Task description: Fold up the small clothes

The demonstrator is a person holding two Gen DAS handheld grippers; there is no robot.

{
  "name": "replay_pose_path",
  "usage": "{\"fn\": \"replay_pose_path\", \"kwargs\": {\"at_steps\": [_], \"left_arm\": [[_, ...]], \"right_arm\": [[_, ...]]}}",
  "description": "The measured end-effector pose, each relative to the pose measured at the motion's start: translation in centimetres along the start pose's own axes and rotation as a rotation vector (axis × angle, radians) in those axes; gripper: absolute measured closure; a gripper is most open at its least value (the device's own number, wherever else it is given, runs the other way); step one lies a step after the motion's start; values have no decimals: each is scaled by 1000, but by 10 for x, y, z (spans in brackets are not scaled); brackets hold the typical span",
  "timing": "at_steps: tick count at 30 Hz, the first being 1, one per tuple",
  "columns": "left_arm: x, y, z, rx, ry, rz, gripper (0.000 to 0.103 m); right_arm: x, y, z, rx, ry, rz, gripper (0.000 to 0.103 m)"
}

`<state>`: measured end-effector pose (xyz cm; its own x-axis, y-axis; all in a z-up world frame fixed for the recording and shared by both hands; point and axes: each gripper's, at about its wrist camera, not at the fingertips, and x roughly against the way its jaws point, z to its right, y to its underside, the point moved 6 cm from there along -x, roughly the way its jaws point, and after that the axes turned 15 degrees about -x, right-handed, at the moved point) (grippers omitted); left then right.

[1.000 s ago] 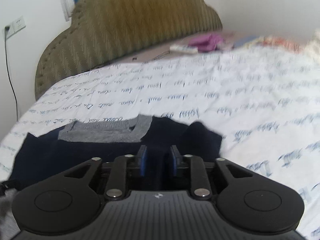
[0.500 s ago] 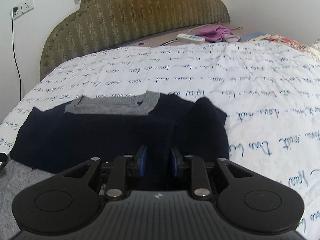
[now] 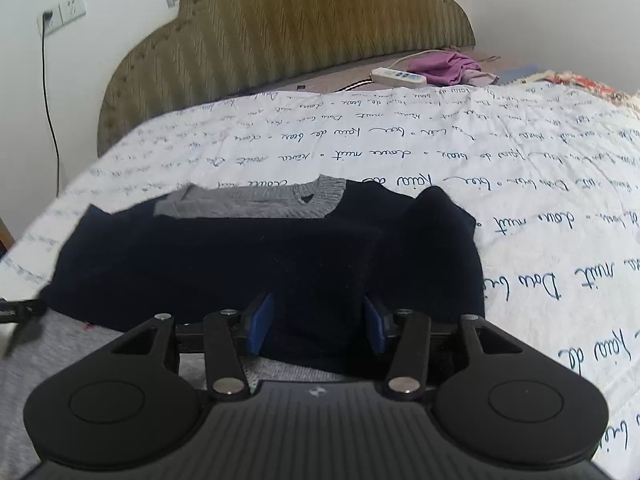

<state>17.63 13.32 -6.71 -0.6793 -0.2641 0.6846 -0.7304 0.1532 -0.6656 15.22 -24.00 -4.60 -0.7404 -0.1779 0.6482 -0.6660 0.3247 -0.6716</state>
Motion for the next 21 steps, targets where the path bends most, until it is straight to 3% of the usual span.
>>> {"fn": "replay_pose_path", "kwargs": {"at_steps": [4,7,10,13,16,21], "left_arm": [[6,2,3,-26,-20,15,2],[9,2,7,-33,-10,12,3],[13,0,12,-51,-15,11,3],[21,1,15,-66,-15,25,2],[30,3,18,-74,1,28,2],[48,10,23,-60,42,38,2]], "right_arm": [[16,12,0,14,-5,-17,52],[17,24,2,21,-12,-58,42],[11,32,3,59,46,-95,40],[20,36,-3,83,46,-72,40],[26,46,-10,94,26,-72,25],[34,64,-14,106,38,-78,25]]}}
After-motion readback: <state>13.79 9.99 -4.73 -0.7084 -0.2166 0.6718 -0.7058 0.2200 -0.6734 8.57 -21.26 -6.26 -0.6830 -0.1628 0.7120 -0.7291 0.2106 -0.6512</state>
